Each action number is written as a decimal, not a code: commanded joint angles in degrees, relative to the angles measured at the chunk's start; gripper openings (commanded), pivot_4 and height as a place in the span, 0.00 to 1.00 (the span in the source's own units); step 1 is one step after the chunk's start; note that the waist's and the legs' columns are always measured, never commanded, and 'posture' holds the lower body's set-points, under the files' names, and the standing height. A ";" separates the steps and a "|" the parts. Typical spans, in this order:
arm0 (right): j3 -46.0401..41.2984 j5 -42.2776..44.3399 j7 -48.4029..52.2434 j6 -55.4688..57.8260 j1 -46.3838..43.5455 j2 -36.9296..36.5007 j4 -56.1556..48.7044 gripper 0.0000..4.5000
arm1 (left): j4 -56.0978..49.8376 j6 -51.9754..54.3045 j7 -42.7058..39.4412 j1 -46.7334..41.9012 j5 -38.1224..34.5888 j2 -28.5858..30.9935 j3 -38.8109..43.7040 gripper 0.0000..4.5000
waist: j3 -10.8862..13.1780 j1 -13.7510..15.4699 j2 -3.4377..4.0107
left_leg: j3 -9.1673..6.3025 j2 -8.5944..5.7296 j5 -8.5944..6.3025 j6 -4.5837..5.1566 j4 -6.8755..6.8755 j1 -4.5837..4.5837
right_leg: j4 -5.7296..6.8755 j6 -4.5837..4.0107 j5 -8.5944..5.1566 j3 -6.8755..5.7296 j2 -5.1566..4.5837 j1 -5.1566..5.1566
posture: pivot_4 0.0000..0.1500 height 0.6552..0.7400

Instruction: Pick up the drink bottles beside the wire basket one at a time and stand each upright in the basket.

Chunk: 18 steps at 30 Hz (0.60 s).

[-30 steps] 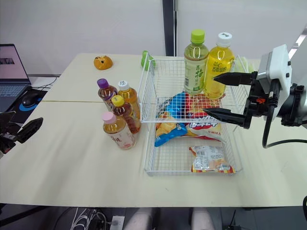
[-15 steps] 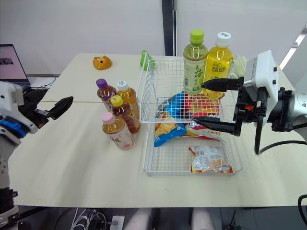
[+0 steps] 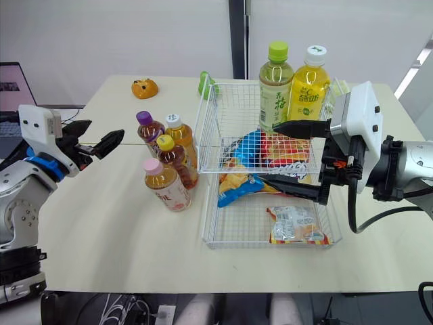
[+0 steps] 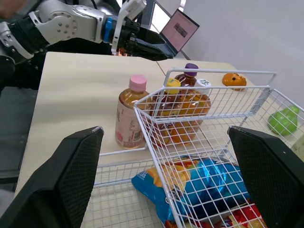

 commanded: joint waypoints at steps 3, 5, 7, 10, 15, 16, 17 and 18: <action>-1.50 2.51 -2.87 0.24 -2.13 -0.39 -1.63 1.00 | 3.33 -1.88 2.82 -5.36 2.27 -1.81 -3.05 0.99 | 0.00 0.01 0.00 | 0.00 -0.01 0.00 0.00 0.00 0.00 | 0.00 0.00 0.00 0.00 0.00 0.00 | 1.00 1.00; -1.67 2.58 -3.97 0.37 -2.25 -0.85 -2.10 1.00 | 4.73 -2.08 3.29 -7.14 2.52 -2.92 -4.09 0.99 | 0.00 0.01 -0.01 | -0.01 -0.01 0.00 0.00 0.00 0.00 | 0.01 0.00 0.00 -0.02 0.00 0.00 | 1.00 1.00; -2.10 2.82 -5.23 0.65 -2.04 -1.30 -2.70 1.00 | 5.74 -2.47 3.49 -8.18 2.85 -3.50 -4.72 0.99 | 0.00 -0.02 -0.01 | -0.01 -0.01 0.00 0.00 0.00 -0.01 | 0.01 0.00 0.00 -0.01 0.00 0.00 | 1.00 1.00; -3.40 4.54 -7.08 1.10 -1.11 -1.57 -4.23 1.00 | 7.43 -3.38 3.56 -9.37 3.31 -4.05 -5.27 0.99 | 0.00 -0.10 -0.01 | 0.00 -0.01 0.00 0.00 -0.01 -0.01 | 0.00 0.00 0.00 0.00 0.00 -0.02 | 1.00 1.00; -6.23 6.45 -8.87 1.37 2.26 -2.58 -6.44 1.00 | 11.07 -5.41 3.05 -11.51 4.45 -4.80 -6.62 0.99 | -0.01 0.03 -0.03 | -0.02 -0.03 0.00 0.00 0.00 -0.03 | 0.00 0.00 0.00 -0.01 -0.01 -0.01 | 1.00 1.00; -6.63 6.86 -9.19 1.29 2.83 -2.73 -6.84 1.00 | 12.14 -5.96 3.11 -12.14 4.79 -4.95 -6.89 0.99 | -0.01 0.04 -0.03 | -0.02 -0.02 0.00 0.00 0.00 -0.02 | 0.00 0.00 0.00 -0.02 -0.01 0.00 | 1.00 1.00; -7.03 7.15 -9.48 1.18 3.44 -2.92 -7.28 1.00 | 13.28 -6.53 3.14 -12.82 5.12 -5.17 -7.18 0.99 | -0.01 0.05 -0.03 | -0.01 -0.03 0.00 0.00 0.00 -0.02 | -0.01 0.01 0.00 -0.01 -0.01 0.00 | 1.00 1.00; -7.32 7.40 -9.74 1.06 3.93 -3.08 -7.62 1.00 | 14.24 -7.02 3.12 -13.39 5.39 -5.38 -7.39 0.99 | -0.01 0.05 -0.03 | -0.02 -0.03 0.00 0.00 0.00 -0.02 | 0.00 0.01 0.00 -0.02 -0.01 0.00 | 1.00 1.00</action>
